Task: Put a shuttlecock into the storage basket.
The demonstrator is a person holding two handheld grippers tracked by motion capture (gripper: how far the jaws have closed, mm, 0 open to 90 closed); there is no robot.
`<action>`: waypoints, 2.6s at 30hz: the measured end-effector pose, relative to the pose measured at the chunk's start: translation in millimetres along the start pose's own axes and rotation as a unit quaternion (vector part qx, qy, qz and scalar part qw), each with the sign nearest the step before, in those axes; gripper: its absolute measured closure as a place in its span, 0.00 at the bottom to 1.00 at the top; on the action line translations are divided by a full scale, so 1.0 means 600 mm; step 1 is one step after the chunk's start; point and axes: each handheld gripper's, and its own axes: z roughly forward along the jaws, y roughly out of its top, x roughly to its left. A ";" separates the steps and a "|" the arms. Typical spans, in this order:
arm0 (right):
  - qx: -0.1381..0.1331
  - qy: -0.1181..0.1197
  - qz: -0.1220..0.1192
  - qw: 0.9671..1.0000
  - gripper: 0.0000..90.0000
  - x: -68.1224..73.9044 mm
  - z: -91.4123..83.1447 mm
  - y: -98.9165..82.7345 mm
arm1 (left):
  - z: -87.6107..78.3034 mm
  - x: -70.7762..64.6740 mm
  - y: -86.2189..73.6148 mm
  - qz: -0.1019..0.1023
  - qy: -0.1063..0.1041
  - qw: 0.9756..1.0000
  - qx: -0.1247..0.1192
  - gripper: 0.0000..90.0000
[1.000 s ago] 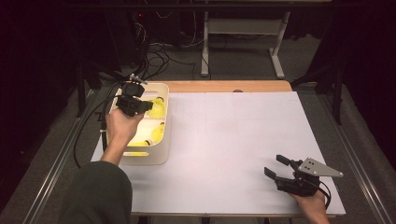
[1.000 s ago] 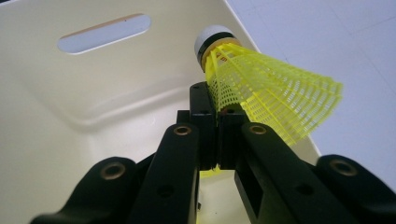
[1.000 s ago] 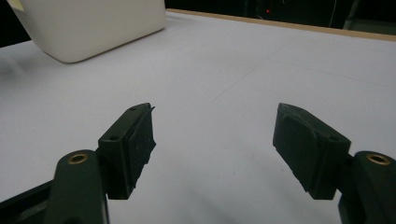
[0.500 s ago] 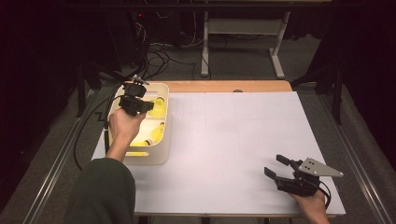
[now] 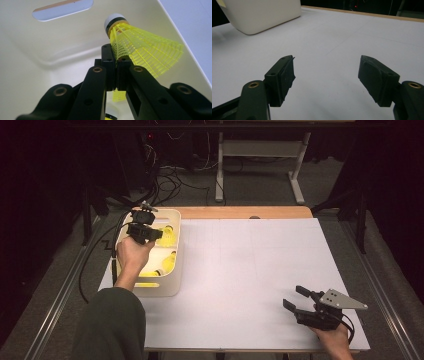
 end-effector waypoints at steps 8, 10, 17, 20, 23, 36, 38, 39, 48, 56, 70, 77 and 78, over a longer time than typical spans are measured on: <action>0.000 -0.001 -0.002 1.000 0.33 0.001 0.000 0.000 | 0.008 0.008 -0.001 -0.013 0.001 1.000 0.009 0.98; -0.001 -0.001 -0.001 1.000 0.33 0.001 -0.001 0.000 | 0.010 0.009 -0.001 -0.014 0.003 1.000 0.012 0.98; -0.001 0.000 -0.002 1.000 0.33 0.001 0.000 0.000 | 0.016 0.012 -0.002 -0.018 0.006 1.000 0.017 0.98; -0.001 0.000 -0.001 1.000 0.33 0.001 0.000 0.000 | 0.020 0.013 -0.005 -0.018 0.006 1.000 0.020 0.98; -0.001 0.000 -0.002 1.000 0.33 0.001 -0.001 0.000 | 0.019 0.015 -0.006 -0.019 0.007 1.000 0.020 0.98; -0.002 0.001 -0.002 1.000 0.33 0.001 0.000 0.000 | 0.022 0.019 -0.007 -0.022 0.003 0.999 0.033 0.78; -0.002 0.001 -0.002 1.000 0.33 0.001 0.000 0.001 | 0.021 0.018 -0.007 -0.024 0.002 0.999 0.030 0.72; -0.002 0.001 -0.001 1.000 0.33 0.001 0.000 0.001 | 0.019 0.018 -0.007 -0.024 0.000 0.999 0.028 0.70; -0.003 0.001 0.000 1.000 0.33 0.001 0.000 0.001 | 0.003 0.012 -0.008 -0.022 0.001 1.000 0.009 0.55; -0.004 0.000 -0.002 1.000 0.33 0.001 0.000 0.001 | -0.008 0.008 -0.005 -0.019 -0.005 1.000 -0.006 0.48; -0.006 0.000 -0.002 1.000 0.33 0.001 -0.002 0.001 | -0.024 -0.015 0.000 0.005 -0.005 1.000 -0.030 0.45; -0.006 0.001 -0.002 1.000 0.33 0.001 -0.002 0.001 | -0.025 -0.025 0.004 0.010 -0.019 0.999 -0.031 0.45; -0.006 0.001 -0.002 1.000 0.33 0.001 -0.002 0.001 | -0.026 -0.026 0.004 0.012 -0.020 0.999 -0.031 0.45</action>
